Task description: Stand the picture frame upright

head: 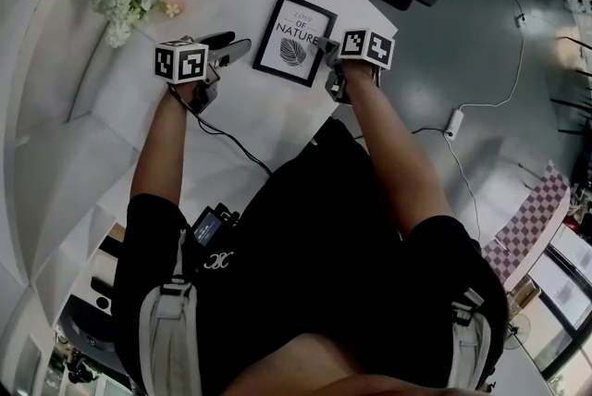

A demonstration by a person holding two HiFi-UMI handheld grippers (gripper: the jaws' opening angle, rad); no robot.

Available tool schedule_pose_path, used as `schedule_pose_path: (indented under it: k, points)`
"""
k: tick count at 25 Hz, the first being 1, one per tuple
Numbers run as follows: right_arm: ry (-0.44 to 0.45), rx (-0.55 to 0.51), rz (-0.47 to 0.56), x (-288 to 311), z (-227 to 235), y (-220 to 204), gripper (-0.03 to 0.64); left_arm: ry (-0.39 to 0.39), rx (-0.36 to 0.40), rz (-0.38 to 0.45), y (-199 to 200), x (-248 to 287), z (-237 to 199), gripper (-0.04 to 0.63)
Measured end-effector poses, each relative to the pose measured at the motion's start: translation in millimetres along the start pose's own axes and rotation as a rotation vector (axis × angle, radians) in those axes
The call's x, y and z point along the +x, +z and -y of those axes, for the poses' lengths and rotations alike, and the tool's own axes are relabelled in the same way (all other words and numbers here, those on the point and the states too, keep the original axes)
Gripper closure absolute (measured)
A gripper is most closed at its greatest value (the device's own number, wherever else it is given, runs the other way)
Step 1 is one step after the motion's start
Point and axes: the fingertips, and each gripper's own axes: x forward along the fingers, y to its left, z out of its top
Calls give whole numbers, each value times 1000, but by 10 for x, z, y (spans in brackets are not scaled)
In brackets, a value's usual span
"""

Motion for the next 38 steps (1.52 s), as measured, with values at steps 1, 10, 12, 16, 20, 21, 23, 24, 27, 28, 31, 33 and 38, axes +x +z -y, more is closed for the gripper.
schedule_pose_path:
  k: [1,10,12,16,20,21,23,24,27,28,31,33,38]
  points:
    - [32,0,-9,-2,0,-7,540,-4,-6,0,-10,2,16,342]
    - [190,28,-12,-15,-12,-14,545,-46,-85,4,-64,76,93,342]
    - [194,25,-16,-10,-12,-9,545,-70,-146,29,-22,89,108,342]
    - [207,15,-12,-9,-13,-3,545,-112,-261,59,42,169,125,344]
    - [220,9,-7,-21,-7,6,545,-145,-304,28,34,355,205,347]
    - [223,8,-7,-24,-6,4,545,-150,-307,17,27,403,226,347]
    - [226,9,-9,-29,-5,2,545,-153,-304,-11,8,500,259,347]
    - [229,10,-10,-30,-7,2,545,-153,-298,-28,-7,546,272,347]
    - [241,18,-12,-33,-8,0,545,-141,-267,-66,-39,643,310,395]
    - [243,20,-13,-34,-8,-1,545,-132,-255,-67,-33,654,318,481]
    - [252,20,-11,-42,-20,10,545,-117,-244,-56,8,644,346,510]
    - [256,6,-1,-41,-30,14,545,-111,-247,-53,13,629,364,511]
    - [235,-54,66,-127,-41,19,545,-69,-184,-78,-32,591,486,512]
